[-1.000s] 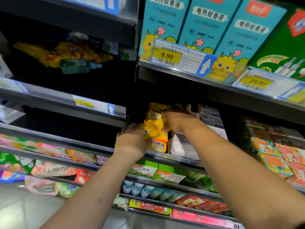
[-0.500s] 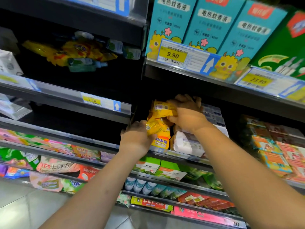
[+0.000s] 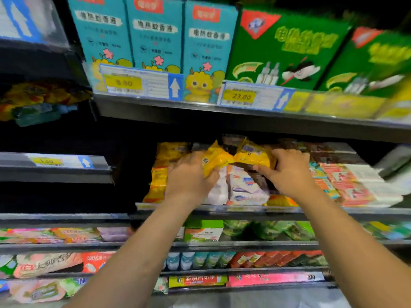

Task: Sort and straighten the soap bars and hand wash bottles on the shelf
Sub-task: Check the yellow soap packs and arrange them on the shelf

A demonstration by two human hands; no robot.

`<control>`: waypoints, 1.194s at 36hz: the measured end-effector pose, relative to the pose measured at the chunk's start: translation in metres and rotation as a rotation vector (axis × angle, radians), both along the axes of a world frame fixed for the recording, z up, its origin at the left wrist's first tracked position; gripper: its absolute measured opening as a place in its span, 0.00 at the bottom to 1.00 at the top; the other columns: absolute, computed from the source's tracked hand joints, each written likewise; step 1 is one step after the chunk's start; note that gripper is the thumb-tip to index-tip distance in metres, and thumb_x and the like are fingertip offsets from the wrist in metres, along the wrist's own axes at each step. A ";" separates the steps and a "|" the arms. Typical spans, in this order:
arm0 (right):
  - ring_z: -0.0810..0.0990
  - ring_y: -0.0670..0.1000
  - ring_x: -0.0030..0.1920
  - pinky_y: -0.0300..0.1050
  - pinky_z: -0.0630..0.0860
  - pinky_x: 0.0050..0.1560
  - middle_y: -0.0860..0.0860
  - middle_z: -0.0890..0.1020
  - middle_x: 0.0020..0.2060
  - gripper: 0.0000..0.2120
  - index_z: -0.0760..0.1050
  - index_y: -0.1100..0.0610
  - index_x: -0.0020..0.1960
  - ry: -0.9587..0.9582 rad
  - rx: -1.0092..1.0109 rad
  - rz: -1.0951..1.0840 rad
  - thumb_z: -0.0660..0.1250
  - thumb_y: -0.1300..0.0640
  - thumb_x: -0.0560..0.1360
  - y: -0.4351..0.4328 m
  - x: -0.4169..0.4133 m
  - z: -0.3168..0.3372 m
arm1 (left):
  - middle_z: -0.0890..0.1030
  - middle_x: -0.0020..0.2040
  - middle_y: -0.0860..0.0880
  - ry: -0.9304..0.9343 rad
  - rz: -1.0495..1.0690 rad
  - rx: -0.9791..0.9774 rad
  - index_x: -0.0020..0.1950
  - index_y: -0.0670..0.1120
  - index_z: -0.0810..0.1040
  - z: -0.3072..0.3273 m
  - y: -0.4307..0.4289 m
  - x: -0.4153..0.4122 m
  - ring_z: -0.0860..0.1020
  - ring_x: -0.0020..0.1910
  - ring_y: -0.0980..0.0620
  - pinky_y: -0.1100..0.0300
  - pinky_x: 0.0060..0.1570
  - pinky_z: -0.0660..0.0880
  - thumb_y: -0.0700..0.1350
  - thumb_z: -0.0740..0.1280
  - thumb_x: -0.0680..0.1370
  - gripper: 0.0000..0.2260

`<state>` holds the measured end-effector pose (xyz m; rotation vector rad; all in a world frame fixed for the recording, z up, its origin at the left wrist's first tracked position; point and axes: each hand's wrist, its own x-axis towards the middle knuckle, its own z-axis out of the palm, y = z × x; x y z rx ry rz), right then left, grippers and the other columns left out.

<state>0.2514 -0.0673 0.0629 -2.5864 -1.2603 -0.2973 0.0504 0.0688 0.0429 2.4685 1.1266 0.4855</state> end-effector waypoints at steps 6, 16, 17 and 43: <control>0.71 0.62 0.61 0.59 0.68 0.60 0.56 0.77 0.52 0.26 0.77 0.54 0.63 0.055 0.016 -0.098 0.75 0.42 0.71 -0.065 0.051 -0.001 | 0.72 0.72 0.45 0.124 -0.166 0.008 0.79 0.53 0.60 0.013 -0.037 0.060 0.63 0.74 0.44 0.52 0.69 0.57 0.63 0.57 0.81 0.28; 0.71 0.61 0.63 0.55 0.65 0.57 0.57 0.76 0.54 0.25 0.77 0.55 0.62 0.060 0.003 -0.185 0.76 0.44 0.70 -0.129 0.106 0.018 | 0.73 0.70 0.48 0.274 -0.422 0.172 0.75 0.52 0.66 0.020 -0.068 0.156 0.65 0.71 0.45 0.52 0.67 0.62 0.60 0.64 0.80 0.26; 0.71 0.61 0.63 0.55 0.66 0.58 0.57 0.76 0.55 0.25 0.77 0.55 0.62 0.063 0.006 -0.182 0.76 0.44 0.70 -0.132 0.109 0.019 | 0.74 0.69 0.47 0.290 -0.429 0.185 0.73 0.52 0.67 0.020 -0.072 0.163 0.67 0.70 0.44 0.52 0.66 0.64 0.61 0.64 0.79 0.25; 0.80 0.60 0.54 0.53 0.75 0.54 0.54 0.85 0.47 0.19 0.83 0.49 0.54 0.227 -0.035 -0.007 0.73 0.38 0.71 -0.084 0.116 -0.001 | 0.69 0.54 0.50 0.415 -0.529 -0.084 0.47 0.57 0.79 -0.008 -0.056 0.169 0.67 0.60 0.45 0.46 0.62 0.69 0.64 0.60 0.78 0.14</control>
